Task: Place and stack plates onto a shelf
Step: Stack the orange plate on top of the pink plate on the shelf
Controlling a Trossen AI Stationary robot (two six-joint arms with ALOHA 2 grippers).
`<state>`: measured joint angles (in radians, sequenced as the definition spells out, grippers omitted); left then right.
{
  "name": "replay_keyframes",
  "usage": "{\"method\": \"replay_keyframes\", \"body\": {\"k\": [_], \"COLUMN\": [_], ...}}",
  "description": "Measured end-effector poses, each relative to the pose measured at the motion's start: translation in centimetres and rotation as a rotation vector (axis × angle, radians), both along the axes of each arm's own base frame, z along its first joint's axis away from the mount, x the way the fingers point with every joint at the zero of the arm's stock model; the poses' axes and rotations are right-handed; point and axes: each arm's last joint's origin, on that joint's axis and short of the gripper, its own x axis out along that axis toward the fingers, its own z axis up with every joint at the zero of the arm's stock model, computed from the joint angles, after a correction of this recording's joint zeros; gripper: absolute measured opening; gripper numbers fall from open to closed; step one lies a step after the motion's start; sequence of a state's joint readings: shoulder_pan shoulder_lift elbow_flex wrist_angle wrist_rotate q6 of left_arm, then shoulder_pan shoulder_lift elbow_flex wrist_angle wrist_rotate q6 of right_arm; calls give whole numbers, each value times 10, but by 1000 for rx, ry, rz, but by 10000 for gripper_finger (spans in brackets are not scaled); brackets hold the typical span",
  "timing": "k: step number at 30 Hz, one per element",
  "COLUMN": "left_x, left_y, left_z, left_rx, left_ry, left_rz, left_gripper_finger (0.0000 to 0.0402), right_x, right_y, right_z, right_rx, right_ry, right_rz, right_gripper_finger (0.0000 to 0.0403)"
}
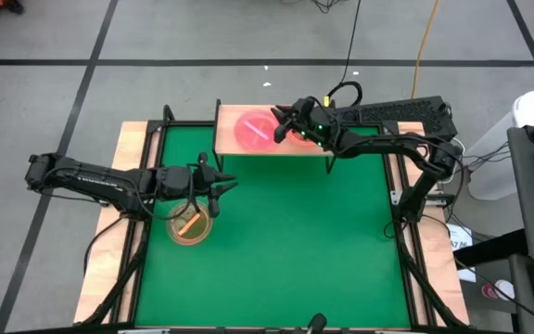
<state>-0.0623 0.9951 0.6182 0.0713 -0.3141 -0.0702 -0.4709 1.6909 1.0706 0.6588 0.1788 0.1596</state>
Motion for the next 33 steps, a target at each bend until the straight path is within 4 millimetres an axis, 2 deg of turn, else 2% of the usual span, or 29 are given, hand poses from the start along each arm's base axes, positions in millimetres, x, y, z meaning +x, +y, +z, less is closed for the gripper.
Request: {"method": "replay_keyframes", "body": {"k": [3,7,12,17,20,22,26,33], "left_x": [0,-2,-4,-6,-10,-12,-16,-25], "left_y": [0,-2,-2,-2,-2,0,0,-8], "left_z": [-1,-7,-10,-14,-21,-23,-23,-33], "left_rx": [-20,-55,-102,-145,-134,-129,-177,-218], "left_ry": [11,56,78,119,199,259,315,436], "left_rz": [5,11,29,44,50,65,97,80], "left_gripper_finger": [90,90,90,90,90,90,90,90], "right_x": [-4,-15,-35,-59,-71,-75,-80,-82], "right_y": [4,20,55,97,117,125,133,142], "right_z": [12,42,84,103,100,93,80,67], "right_rx": [-24,-68,-234,-334,-371,-380,-379,-375], "right_ry": [-17,-80,-130,-126,-114,-87,-39,-32], "right_rz": [39,212,375,466,500,464,372,400], "right_gripper_finger": [105,126,132,132,132,132,132,132]}}
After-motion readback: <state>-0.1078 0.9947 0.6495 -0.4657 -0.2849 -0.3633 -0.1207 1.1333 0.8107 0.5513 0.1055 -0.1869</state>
